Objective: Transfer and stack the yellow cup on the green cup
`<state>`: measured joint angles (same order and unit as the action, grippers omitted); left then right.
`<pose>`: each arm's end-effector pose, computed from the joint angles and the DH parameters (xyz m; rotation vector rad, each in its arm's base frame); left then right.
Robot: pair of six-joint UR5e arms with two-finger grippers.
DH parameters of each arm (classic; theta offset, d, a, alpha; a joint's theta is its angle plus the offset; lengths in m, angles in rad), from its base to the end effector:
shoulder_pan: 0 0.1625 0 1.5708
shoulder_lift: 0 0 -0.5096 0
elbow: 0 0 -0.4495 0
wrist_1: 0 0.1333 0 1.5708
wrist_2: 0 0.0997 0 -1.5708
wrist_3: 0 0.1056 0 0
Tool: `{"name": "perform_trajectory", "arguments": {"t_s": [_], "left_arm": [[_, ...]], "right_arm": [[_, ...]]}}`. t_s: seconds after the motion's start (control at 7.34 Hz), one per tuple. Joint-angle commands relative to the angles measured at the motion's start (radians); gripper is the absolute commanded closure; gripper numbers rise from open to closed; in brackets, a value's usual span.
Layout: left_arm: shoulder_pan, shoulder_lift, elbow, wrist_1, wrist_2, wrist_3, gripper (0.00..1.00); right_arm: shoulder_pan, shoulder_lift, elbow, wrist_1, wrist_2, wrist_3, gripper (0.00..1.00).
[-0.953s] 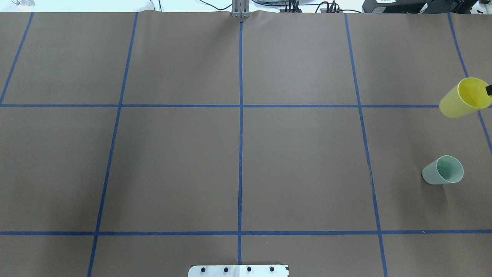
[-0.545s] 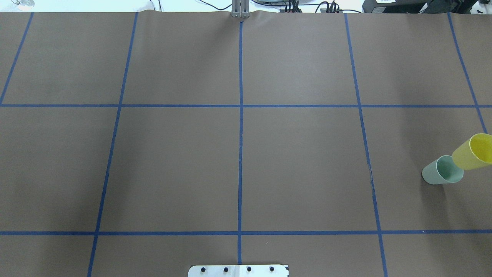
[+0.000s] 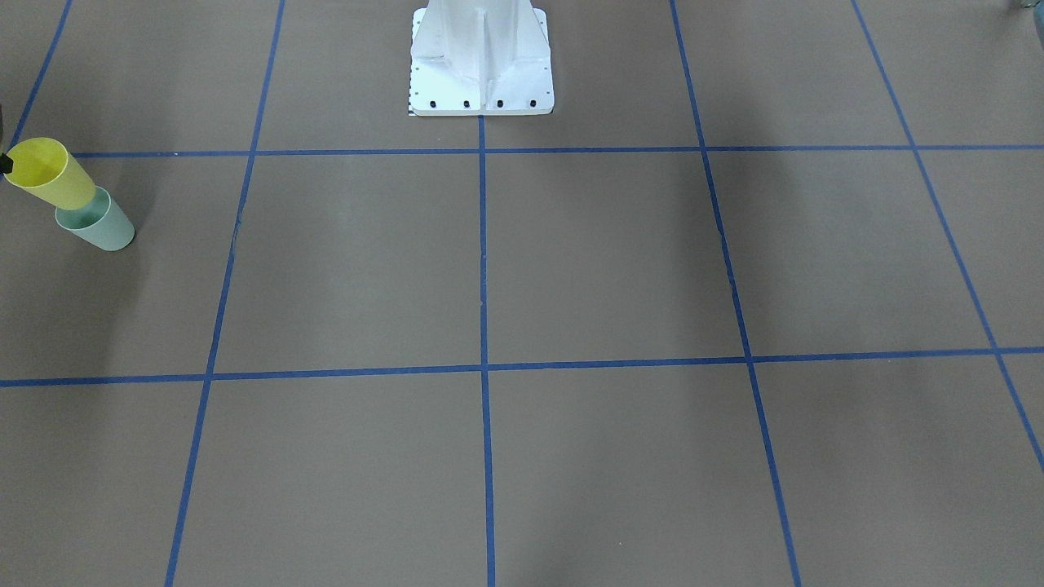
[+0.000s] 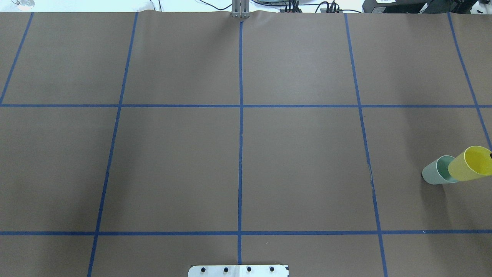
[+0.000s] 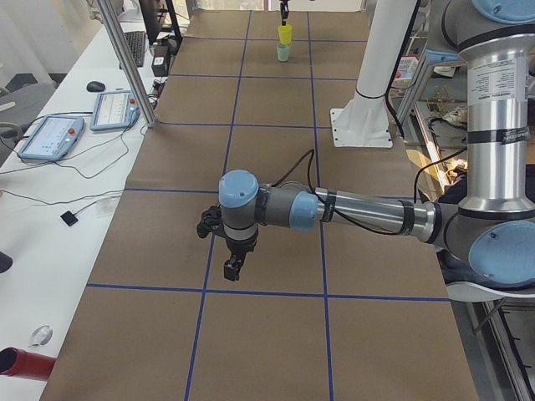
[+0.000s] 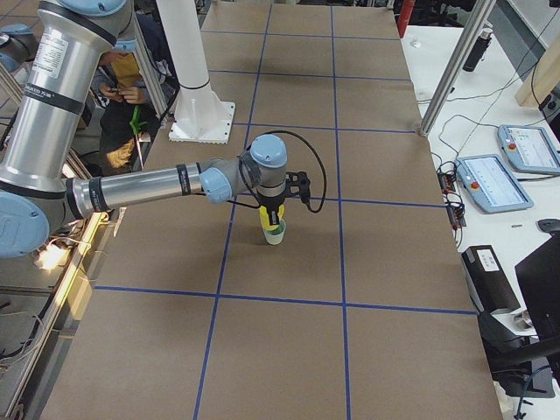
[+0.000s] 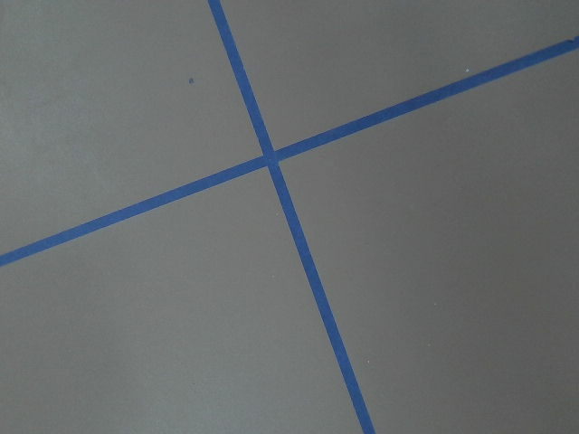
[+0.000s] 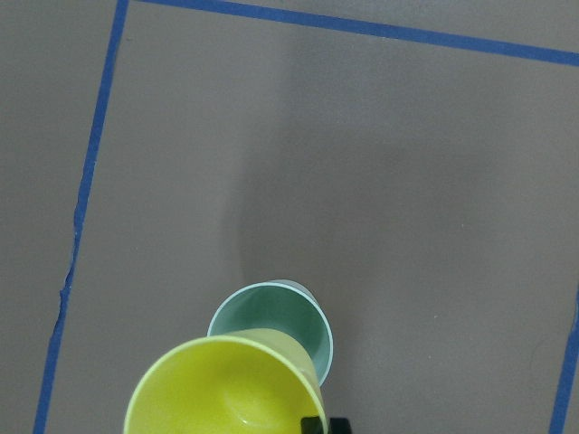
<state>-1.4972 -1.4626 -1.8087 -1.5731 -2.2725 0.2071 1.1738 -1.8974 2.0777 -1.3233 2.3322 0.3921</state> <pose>-0.0282 -0.5036 0.6778 0.1737 0.6936 0.3150 -0.0994 -0.3933 0.5927 0.0874 -0.8484 -0.1674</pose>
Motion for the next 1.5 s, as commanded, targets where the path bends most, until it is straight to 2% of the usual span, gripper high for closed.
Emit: {"name": "perform_trajectory", "arguments": {"t_s": [0.0,0.54,0.68,0.82,1.09,1.36], "left_arm": [[0.000,-0.001,-0.001,-0.001,-0.001,0.000,0.00],[0.002,-0.001,-0.001,-0.001,-0.002,-0.002,0.00],[0.002,-0.001,-0.001,-0.001,-0.002,-0.002,0.00],[0.002,-0.001,-0.001,-0.001,-0.002,-0.002,0.00],[0.002,-0.001,-0.001,-0.001,-0.001,-0.003,0.00],[0.002,-0.001,0.008,-0.001,-0.001,-0.005,0.00]], "right_arm": [[-0.014,0.024,-0.027,0.001,-0.010,0.004,1.00],[-0.017,0.027,-0.030,0.001,-0.011,0.002,1.00],[-0.020,0.040,-0.037,0.003,-0.010,-0.007,0.19],[-0.020,0.049,-0.038,0.003,-0.010,-0.006,0.00],[-0.020,0.055,-0.036,0.003,-0.010,-0.007,0.00],[0.000,0.125,-0.059,-0.014,-0.013,-0.006,0.00]]}}
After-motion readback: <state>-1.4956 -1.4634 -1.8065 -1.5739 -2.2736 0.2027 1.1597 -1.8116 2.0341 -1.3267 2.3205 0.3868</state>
